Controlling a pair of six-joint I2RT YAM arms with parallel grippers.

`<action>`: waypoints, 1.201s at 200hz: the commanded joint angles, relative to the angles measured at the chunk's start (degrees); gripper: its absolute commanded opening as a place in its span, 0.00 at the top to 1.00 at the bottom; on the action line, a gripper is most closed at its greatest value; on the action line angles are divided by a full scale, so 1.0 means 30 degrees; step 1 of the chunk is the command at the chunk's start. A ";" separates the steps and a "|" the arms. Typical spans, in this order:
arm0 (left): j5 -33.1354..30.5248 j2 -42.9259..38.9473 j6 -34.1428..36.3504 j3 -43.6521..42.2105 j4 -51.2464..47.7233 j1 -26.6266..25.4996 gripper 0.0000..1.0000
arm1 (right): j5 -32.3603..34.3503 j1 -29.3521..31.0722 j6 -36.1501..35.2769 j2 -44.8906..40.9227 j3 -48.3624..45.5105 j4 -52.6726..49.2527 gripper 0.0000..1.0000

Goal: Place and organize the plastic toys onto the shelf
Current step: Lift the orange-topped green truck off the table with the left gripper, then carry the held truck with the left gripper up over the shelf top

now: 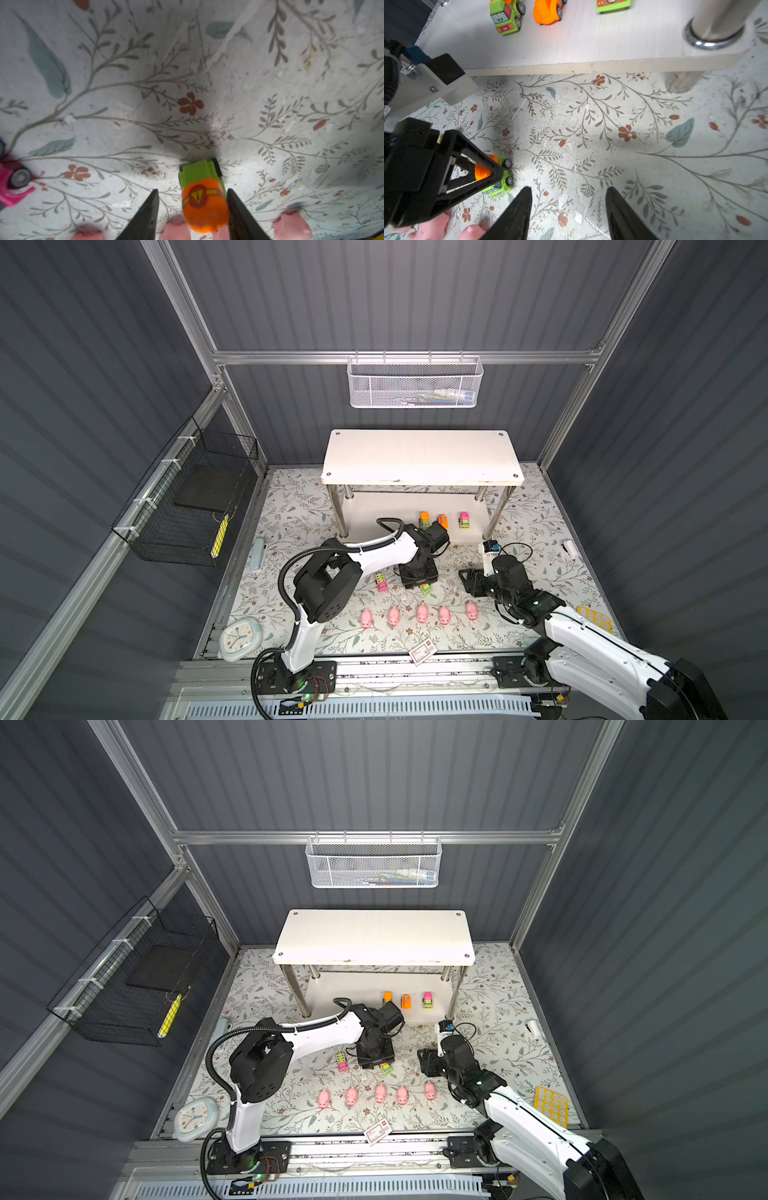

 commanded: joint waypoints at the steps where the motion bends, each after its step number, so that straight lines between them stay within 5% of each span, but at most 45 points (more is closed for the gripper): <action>1: -0.0483 0.0357 0.0620 0.0837 -0.1074 -0.0072 0.53 | 0.0238 -0.0113 -0.0277 0.0042 0.0308 0.0229 0.41; 60: -0.1749 0.0501 0.2272 0.1663 -0.2519 -0.0038 0.75 | 0.0285 -0.0136 -0.0250 0.0252 0.0362 0.0287 0.41; 150: -0.3561 0.0793 0.8697 0.2379 -0.5541 0.0189 0.73 | -0.0079 -0.0141 -0.0274 0.1334 0.1096 0.0503 0.41; 183: -0.5180 0.0558 0.9390 0.2487 -0.6013 0.0218 0.73 | -0.0209 -0.0140 -0.0256 0.1573 0.1367 0.0463 0.41; 240: -0.4928 0.0652 0.9657 0.1590 -0.4584 0.0310 0.68 | -0.0428 -0.0141 -0.0206 0.1841 0.1631 0.0377 0.40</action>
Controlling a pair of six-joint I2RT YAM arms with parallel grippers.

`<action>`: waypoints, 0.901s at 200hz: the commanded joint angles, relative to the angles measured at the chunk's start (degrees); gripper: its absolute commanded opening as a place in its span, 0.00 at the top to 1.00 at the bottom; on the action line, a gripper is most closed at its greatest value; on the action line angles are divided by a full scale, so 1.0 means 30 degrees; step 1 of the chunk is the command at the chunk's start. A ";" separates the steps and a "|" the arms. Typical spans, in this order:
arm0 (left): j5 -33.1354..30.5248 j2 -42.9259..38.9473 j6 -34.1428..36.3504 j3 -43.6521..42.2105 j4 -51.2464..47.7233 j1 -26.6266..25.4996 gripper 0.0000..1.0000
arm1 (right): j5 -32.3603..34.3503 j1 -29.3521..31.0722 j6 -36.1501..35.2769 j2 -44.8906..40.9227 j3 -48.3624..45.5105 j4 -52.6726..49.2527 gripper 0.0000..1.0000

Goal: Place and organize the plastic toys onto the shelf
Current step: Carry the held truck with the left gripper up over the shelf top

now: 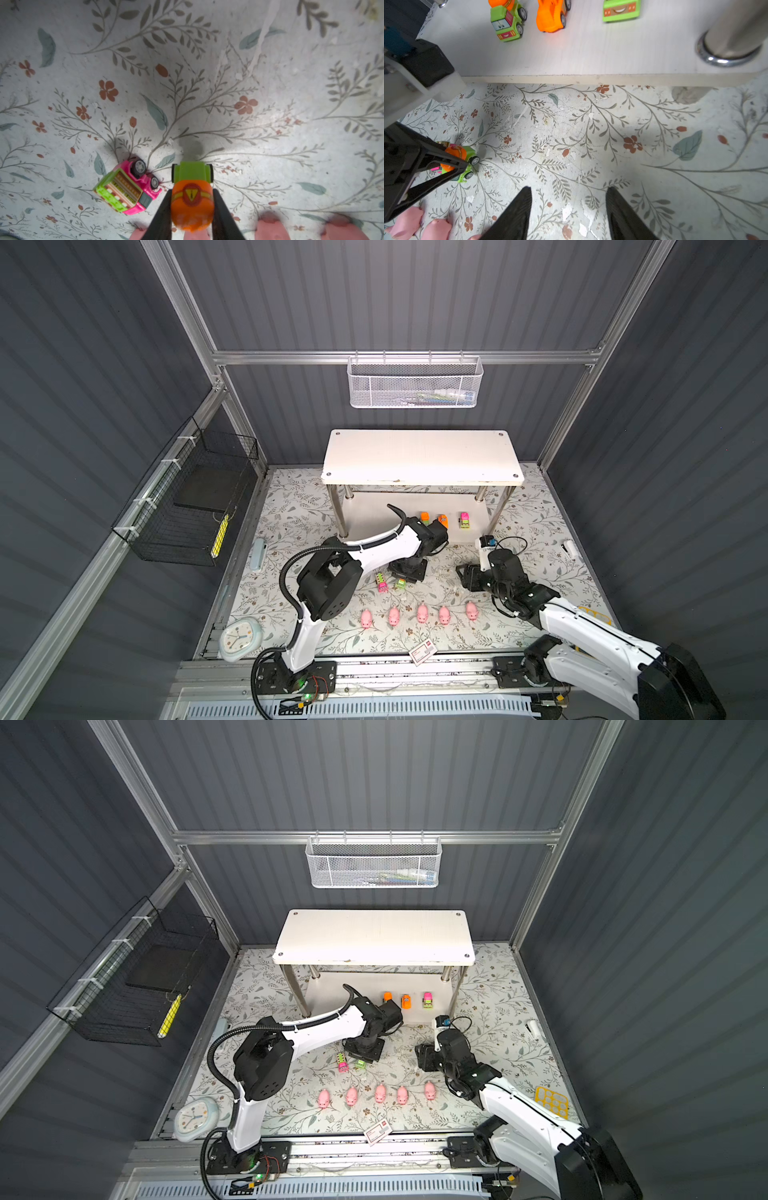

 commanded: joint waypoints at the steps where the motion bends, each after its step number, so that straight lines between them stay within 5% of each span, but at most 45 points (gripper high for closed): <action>1: -0.0059 0.0236 0.0514 -0.0398 0.0446 0.0157 0.68 | -0.0221 -0.0069 -0.0148 0.0039 0.0597 -0.0017 0.40; 53: -0.0649 -0.1152 -0.0201 -0.2174 0.2548 0.0155 0.46 | -0.0310 -0.0068 -0.0152 0.0059 0.0838 -0.0282 0.40; 128: -0.2165 -0.5668 -0.1484 -0.7237 0.7836 0.0120 0.45 | -0.0635 -0.0068 -0.0297 0.0843 0.1543 -0.0436 0.40; 180: -0.1484 -0.5714 -0.1228 -0.7905 0.9365 0.0098 0.45 | -0.0746 -0.0023 -0.0229 0.1289 0.1839 -0.0297 0.39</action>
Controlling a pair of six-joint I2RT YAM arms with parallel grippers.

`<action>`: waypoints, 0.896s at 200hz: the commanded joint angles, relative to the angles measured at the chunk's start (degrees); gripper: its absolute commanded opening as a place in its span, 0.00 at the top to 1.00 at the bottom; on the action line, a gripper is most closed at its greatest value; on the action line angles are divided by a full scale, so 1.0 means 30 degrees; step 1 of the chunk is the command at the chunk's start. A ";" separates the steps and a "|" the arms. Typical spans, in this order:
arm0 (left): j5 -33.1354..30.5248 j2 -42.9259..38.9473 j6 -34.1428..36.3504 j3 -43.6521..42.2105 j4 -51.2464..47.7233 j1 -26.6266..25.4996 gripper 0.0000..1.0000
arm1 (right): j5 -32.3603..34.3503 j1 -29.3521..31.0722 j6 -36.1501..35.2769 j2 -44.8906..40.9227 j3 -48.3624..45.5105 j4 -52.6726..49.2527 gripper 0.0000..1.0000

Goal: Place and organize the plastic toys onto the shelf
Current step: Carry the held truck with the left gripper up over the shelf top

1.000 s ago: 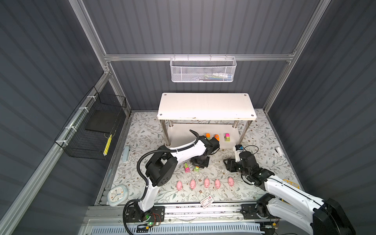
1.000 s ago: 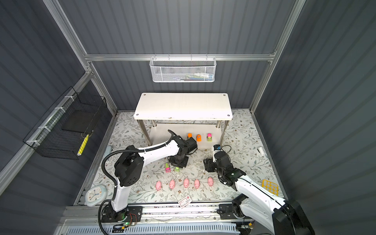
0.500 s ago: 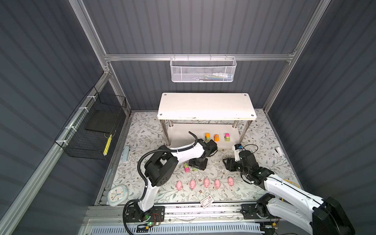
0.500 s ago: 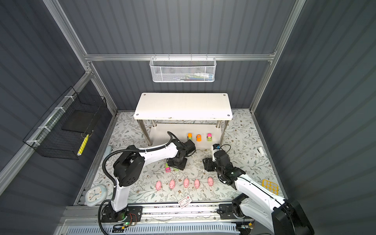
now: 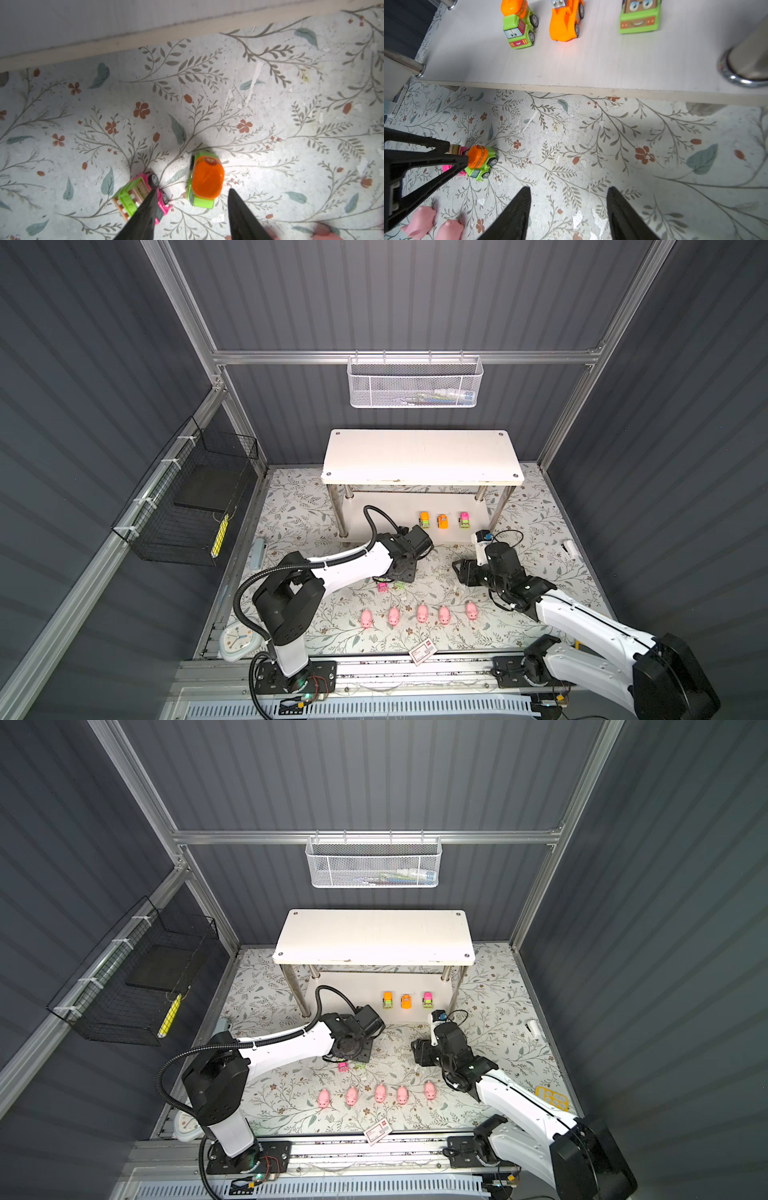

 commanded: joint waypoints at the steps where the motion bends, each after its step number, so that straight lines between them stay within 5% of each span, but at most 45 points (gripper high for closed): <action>1: 0.0264 0.0170 -0.0114 -0.0240 0.1040 0.0004 0.45 | -0.0151 -0.0017 -0.0229 0.0123 0.0544 -0.0020 0.39; 179: 0.0594 0.1119 -0.0302 -0.0906 0.1937 -0.0070 0.56 | -0.0008 -0.0040 -0.0124 0.0142 0.0686 -0.0148 0.39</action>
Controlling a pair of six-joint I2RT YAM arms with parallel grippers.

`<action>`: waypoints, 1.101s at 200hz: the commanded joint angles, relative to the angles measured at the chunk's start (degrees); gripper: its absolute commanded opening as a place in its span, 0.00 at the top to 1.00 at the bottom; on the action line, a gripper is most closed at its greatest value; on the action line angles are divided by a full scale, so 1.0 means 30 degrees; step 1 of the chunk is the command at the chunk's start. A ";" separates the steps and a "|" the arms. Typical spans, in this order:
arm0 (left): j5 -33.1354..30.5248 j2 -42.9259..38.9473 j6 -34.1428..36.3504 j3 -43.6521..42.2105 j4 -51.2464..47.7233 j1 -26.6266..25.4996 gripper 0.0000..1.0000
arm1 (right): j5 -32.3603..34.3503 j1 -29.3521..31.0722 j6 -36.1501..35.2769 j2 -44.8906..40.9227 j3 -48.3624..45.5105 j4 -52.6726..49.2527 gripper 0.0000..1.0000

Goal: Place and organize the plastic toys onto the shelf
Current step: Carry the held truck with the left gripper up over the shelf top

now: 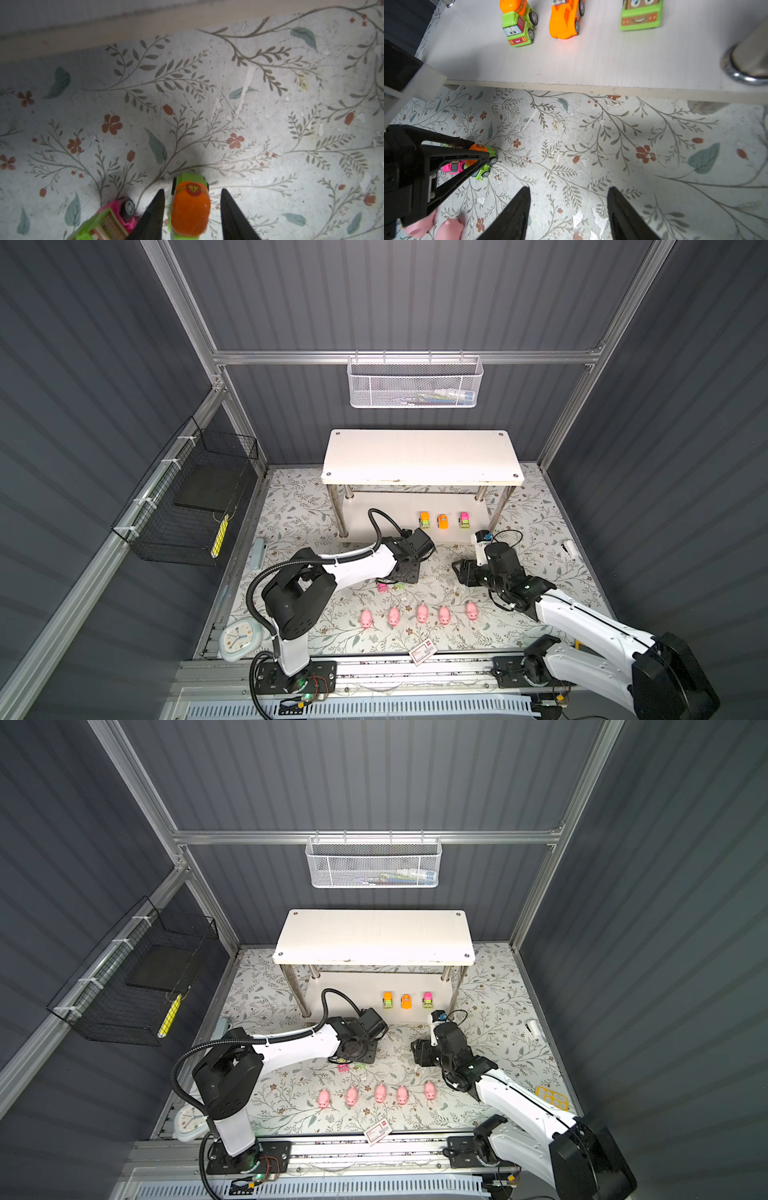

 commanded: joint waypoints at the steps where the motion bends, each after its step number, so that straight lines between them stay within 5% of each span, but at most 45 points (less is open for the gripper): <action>1: 0.0022 0.0001 -0.0296 -0.0407 0.0141 -0.0070 0.56 | 0.0050 -0.0040 -0.0132 0.0082 0.0605 -0.0117 0.39; 77: -0.0267 -0.0155 -0.0246 -0.0414 0.0247 -0.0076 0.73 | 0.0025 -0.0032 -0.0018 0.0118 0.0655 -0.0145 0.39; 177: -0.1637 -0.1822 0.1056 0.2778 -0.2886 0.0071 0.75 | 0.0050 -0.0021 0.0010 0.0096 0.0695 -0.0144 0.39; 220: -0.2292 -0.2366 0.2080 0.3773 -0.2975 0.1430 0.75 | 0.0030 -0.0039 -0.0016 0.0051 0.0682 -0.0144 0.38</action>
